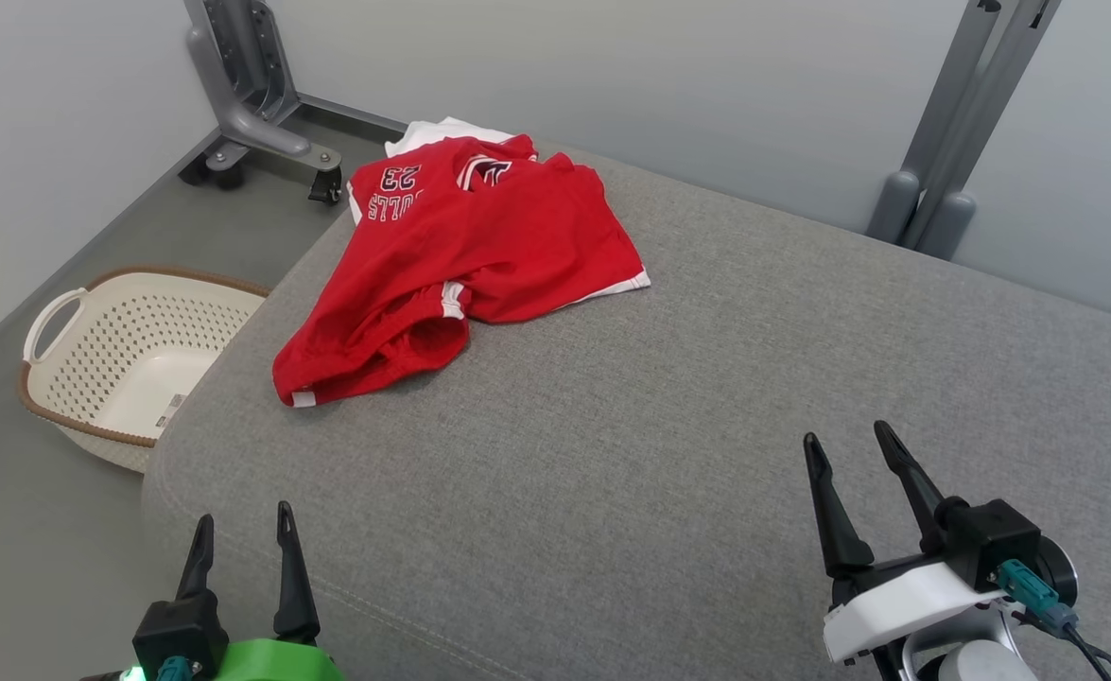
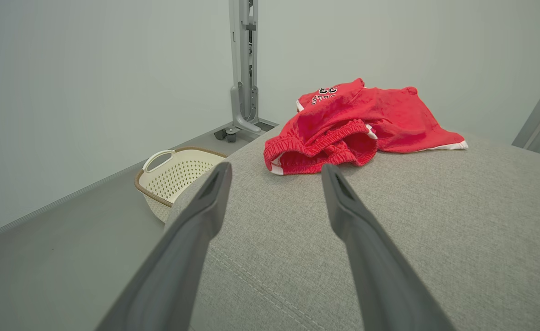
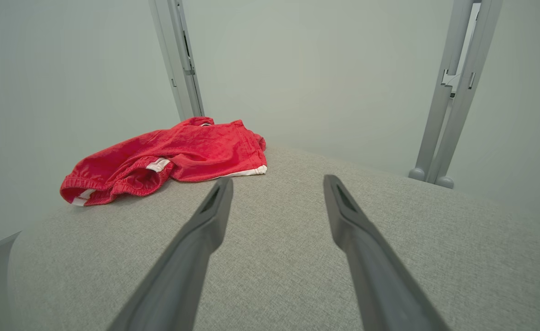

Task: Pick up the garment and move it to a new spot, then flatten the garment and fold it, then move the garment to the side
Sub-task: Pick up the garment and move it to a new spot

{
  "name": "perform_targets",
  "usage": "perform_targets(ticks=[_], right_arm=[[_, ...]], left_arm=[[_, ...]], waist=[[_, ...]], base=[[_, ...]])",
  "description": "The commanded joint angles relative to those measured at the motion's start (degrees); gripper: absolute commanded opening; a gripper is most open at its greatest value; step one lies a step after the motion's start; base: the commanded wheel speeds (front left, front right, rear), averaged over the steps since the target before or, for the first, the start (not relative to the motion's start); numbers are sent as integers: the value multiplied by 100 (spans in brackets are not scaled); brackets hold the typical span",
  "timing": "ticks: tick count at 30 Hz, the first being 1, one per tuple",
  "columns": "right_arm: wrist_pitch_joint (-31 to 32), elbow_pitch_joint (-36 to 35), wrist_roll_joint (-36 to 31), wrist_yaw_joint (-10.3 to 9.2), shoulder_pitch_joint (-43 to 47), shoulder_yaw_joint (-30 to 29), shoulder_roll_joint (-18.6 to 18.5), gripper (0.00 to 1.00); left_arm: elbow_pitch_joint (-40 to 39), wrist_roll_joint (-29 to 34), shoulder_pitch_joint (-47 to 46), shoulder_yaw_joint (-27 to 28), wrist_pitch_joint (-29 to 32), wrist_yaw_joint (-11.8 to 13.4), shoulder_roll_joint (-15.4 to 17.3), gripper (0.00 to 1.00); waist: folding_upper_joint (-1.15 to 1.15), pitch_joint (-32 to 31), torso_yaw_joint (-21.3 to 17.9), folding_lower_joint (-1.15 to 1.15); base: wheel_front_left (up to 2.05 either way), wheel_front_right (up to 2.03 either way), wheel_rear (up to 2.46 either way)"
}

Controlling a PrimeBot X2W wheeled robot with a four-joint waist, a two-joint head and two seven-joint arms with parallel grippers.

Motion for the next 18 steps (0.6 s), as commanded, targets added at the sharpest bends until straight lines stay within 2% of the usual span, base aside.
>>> perform_targets(ticks=[1,6,9,13,18], right_arm=[[-18,-15,-27,-6,-27,12,-24,100],[-18,-47,-5,-6,113,-47,-25,100],[-18,-82,-17,-6,179,-152,-24,100],[-18,-152,-77,-6,236,-233,-22,100],[-18,-245,-281,-6,59,-194,-25,100]], left_arm=[[-7,-23,67,20,-4,-8,-3,100],[118,72,-102,-46,-4,-101,-1,100],[174,150,-370,-36,-4,-178,146,100],[284,257,-906,20,-4,-312,469,100],[395,415,-1899,-7,221,-566,1004,100]], waist=[[0,-2,-1,0],[0,-22,-14,0],[0,-33,-17,0],[0,42,-126,0],[0,409,-482,0]], base=[[0,0,0],[0,0,0],[0,0,0],[0,0,0],[0,0,0]])
